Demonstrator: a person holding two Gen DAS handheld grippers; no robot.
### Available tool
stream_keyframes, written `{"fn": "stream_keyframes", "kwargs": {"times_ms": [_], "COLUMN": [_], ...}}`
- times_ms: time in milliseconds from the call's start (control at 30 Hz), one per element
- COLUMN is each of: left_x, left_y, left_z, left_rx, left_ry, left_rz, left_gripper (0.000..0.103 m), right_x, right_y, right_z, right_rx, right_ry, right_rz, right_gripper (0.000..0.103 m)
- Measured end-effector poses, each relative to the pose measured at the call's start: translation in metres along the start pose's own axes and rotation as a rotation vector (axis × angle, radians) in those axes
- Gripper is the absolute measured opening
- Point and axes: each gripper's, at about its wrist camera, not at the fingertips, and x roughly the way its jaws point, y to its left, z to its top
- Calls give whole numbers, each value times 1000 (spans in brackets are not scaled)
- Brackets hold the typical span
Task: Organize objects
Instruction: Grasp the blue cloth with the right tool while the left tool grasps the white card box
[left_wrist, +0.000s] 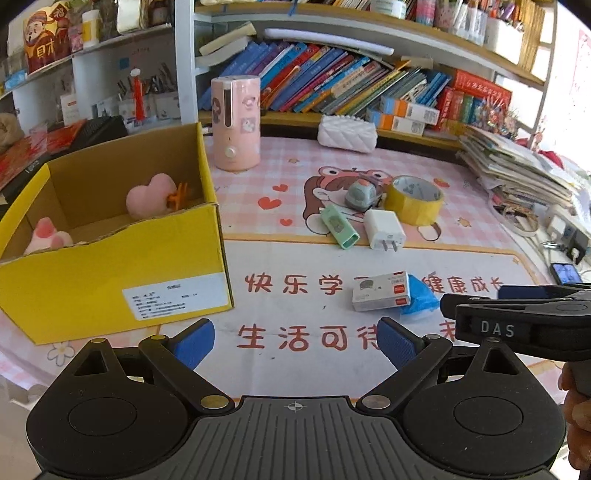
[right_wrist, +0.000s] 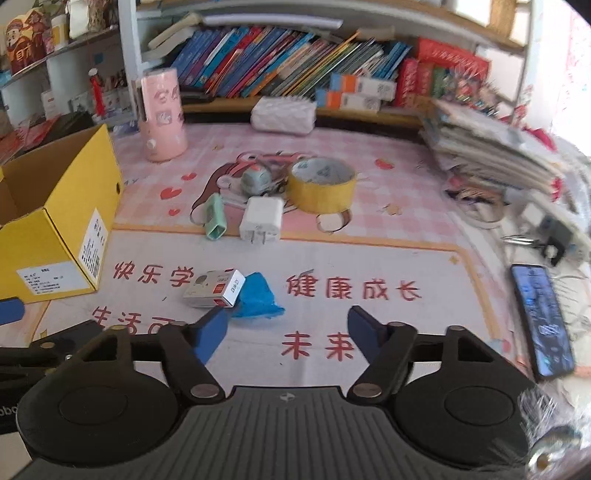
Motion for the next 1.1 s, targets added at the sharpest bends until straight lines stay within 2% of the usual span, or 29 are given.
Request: {"fn": "stream_keyframes", "kwargs": {"times_ms": [67, 267, 500, 567, 633, 667, 733, 1000, 1100], "left_x": [6, 15, 22, 26, 30, 33, 38, 83, 98], "left_y": [-2, -6, -9, -12, -15, -18, -24, -59, -75], "left_z": [1, 3, 4, 6, 8, 10, 14, 28, 32], "left_rx": [-11, -25, -39, -38, -35, -31, -21, -40, -27], "left_ry": [16, 44, 77, 82, 89, 92, 95, 139, 152], "left_rz": [18, 59, 103, 108, 106, 102, 88, 5, -6], "left_gripper": [96, 96, 96, 96, 96, 96, 96, 95, 88], "right_x": [12, 47, 71, 76, 80, 79, 75, 55, 50], "right_y": [-3, -1, 3, 1, -3, -5, -12, -60, -70], "right_z": [4, 11, 17, 18, 20, 21, 24, 34, 32], "right_rx": [-14, -91, -174, -175, -170, -165, -154, -71, -86], "right_ry": [28, 110, 97, 96, 100, 97, 70, -19, -18], "right_rz": [27, 86, 108, 123, 150, 155, 146, 49, 34], "right_gripper": [57, 56, 54, 50, 36, 35, 29, 27, 27]}}
